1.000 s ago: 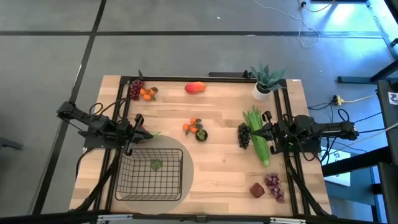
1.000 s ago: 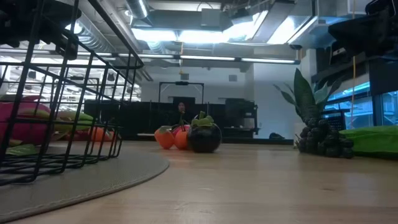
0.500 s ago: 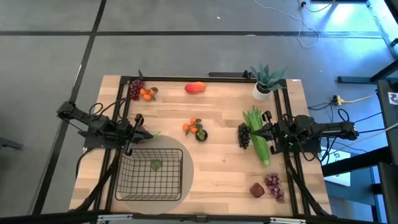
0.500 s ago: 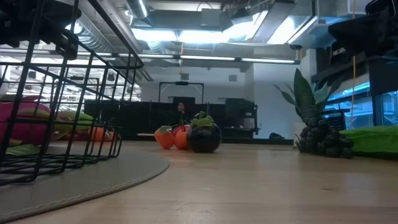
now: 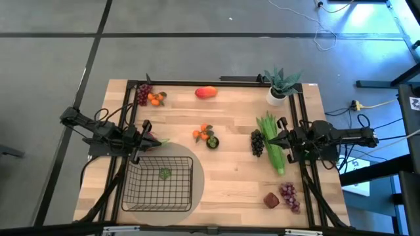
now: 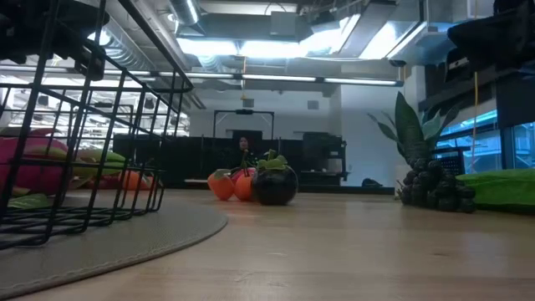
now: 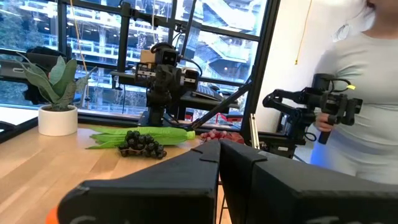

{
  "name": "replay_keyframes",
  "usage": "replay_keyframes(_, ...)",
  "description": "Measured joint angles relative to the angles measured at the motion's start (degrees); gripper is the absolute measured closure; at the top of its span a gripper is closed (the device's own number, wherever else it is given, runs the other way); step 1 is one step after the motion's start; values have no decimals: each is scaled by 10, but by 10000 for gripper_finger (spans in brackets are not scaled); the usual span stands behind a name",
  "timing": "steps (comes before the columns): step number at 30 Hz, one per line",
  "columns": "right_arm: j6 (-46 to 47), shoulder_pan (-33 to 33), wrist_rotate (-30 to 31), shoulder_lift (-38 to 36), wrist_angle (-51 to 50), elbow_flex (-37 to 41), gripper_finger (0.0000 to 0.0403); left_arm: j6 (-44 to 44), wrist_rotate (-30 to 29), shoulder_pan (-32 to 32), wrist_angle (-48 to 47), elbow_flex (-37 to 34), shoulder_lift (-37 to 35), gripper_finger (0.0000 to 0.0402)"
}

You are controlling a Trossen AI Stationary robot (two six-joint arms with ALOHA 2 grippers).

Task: Build produce basket
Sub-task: Put the green lettuce into the black wire basket

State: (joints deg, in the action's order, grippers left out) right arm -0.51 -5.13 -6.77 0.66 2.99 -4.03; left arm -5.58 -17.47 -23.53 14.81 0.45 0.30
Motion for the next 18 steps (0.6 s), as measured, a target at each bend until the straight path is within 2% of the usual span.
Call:
replay_keyframes(8,3,0,110,81,-142,-119,403,0,0,0,0,0,0,401)
replay_keyframes(14,3,0,160,204,-198,-232,403,0,0,0,0,0,0,401)
replay_keyframes(18,38,0,187,296,-278,-317,403,0,0,0,0,0,0,401)
